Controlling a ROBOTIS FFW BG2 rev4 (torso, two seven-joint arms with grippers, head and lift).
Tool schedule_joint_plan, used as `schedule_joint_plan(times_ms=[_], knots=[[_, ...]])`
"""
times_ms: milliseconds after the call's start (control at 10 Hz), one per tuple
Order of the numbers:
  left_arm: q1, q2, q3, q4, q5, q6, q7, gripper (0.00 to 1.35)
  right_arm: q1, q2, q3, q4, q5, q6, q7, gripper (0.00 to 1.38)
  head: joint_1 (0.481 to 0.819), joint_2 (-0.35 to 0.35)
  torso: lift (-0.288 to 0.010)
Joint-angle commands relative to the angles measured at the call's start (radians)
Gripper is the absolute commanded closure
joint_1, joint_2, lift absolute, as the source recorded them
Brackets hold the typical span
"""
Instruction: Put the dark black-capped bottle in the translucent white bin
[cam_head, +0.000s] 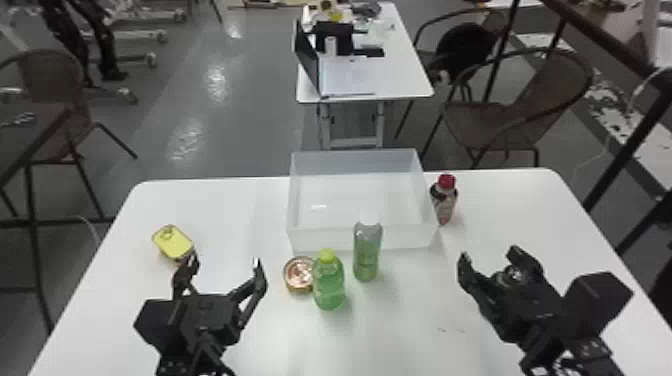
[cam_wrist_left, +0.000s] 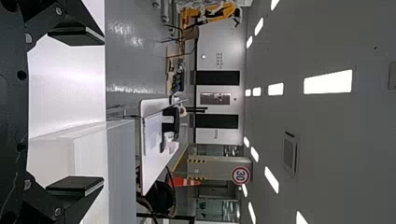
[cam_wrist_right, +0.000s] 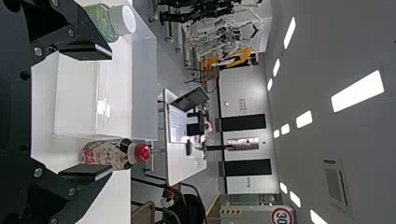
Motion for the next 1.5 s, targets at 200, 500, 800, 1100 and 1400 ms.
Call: schedule_joint_plan(times_ms=[200,500,800,1100,1400], knots=[[0.000,0.000,0.000,0.000,0.000,-0.002,0.000,0.23,-0.001,0.002,0.000,-0.002,0.008,0.001,0.000,0.40,0.695,0.050,-0.014],[-0.002,0.000,0.000,0.000,0.000,-0.002,0.000,0.23,-0.002,0.002,0.000,-0.003,0.011,0.001,-0.005,0.40,0.695,0.050,-0.014],[-0.002,0.000,0.000,0.000,0.000,-0.002,0.000,0.23,-0.010,0.005,-0.029,-0.009,0.019,-0.005,-0.034,0.40,0.695,0.045,-0.014],[0.000,0.000,0.000,0.000,0.001,-0.002,0.000,0.23,-0.010,0.014,-0.086,0.003,0.025,-0.027,-0.072,0.40,0.695,0.008,-0.014],[0.002,0.000,0.002,0.000,0.001,-0.005,0.000,0.23,0.015,0.023,-0.110,0.064,0.001,-0.047,-0.126,0.40,0.695,-0.042,-0.014]])
